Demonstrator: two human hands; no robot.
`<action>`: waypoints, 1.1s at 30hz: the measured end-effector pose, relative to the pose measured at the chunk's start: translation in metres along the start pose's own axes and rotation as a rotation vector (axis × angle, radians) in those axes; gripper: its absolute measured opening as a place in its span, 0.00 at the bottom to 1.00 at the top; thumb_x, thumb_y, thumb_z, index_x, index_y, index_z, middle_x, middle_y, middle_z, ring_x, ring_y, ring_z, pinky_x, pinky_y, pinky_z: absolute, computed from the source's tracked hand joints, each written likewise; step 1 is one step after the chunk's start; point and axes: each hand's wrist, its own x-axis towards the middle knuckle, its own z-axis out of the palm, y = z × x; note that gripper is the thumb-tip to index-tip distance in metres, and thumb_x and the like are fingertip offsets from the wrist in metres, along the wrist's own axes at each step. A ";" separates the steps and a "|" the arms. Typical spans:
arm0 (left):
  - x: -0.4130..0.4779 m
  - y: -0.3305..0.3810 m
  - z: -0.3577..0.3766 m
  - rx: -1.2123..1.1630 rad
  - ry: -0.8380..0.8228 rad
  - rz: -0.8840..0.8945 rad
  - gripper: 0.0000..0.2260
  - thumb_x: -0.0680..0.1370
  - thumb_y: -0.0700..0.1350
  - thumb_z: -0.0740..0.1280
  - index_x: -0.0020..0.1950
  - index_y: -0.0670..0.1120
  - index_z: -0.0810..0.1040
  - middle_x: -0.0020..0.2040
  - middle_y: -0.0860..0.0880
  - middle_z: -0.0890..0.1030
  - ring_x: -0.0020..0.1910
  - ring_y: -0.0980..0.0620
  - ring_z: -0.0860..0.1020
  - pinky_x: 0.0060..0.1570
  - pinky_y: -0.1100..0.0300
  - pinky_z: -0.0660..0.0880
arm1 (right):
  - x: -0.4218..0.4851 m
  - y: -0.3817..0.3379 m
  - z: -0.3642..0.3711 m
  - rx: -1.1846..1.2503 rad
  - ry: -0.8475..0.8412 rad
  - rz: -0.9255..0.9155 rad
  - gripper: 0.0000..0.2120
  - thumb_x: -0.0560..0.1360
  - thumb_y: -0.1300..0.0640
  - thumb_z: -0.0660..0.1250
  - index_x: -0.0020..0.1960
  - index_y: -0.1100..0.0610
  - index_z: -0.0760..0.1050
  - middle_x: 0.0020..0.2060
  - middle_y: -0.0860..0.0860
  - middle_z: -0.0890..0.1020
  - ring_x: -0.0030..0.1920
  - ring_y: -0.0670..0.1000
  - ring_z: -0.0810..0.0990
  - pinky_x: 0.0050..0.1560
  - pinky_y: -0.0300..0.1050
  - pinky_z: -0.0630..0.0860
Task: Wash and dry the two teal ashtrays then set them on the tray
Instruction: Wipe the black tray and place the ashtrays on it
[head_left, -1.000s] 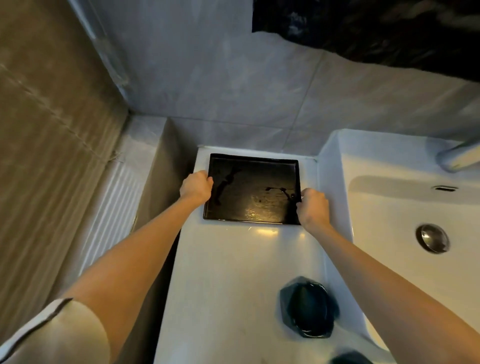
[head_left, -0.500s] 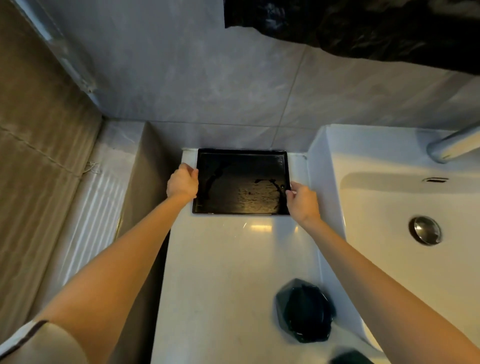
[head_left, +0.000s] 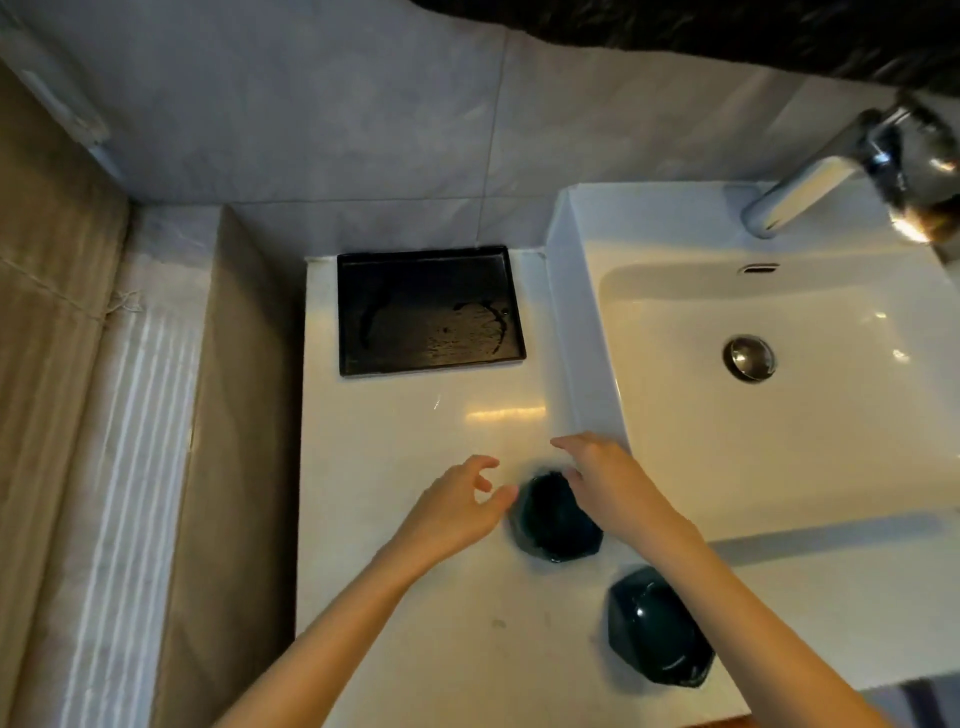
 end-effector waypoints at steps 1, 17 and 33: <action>-0.003 -0.001 0.013 0.031 -0.044 -0.020 0.25 0.77 0.62 0.61 0.72 0.56 0.63 0.61 0.52 0.76 0.57 0.53 0.76 0.54 0.60 0.72 | -0.002 0.000 0.006 -0.082 -0.005 -0.014 0.22 0.79 0.66 0.59 0.73 0.56 0.66 0.66 0.54 0.74 0.63 0.54 0.75 0.63 0.44 0.71; -0.012 -0.007 0.075 -0.091 0.167 -0.043 0.21 0.75 0.52 0.63 0.66 0.56 0.62 0.44 0.50 0.80 0.39 0.48 0.81 0.42 0.51 0.80 | 0.006 -0.004 0.016 -0.610 -0.093 -0.117 0.13 0.73 0.66 0.68 0.56 0.59 0.75 0.51 0.57 0.80 0.49 0.57 0.81 0.44 0.47 0.75; 0.008 -0.001 -0.038 -0.368 0.583 0.078 0.28 0.74 0.50 0.71 0.73 0.50 0.67 0.67 0.50 0.75 0.66 0.52 0.73 0.61 0.58 0.71 | 0.088 -0.055 -0.031 0.035 0.299 -0.066 0.13 0.77 0.62 0.60 0.34 0.55 0.71 0.28 0.53 0.72 0.32 0.55 0.71 0.35 0.42 0.65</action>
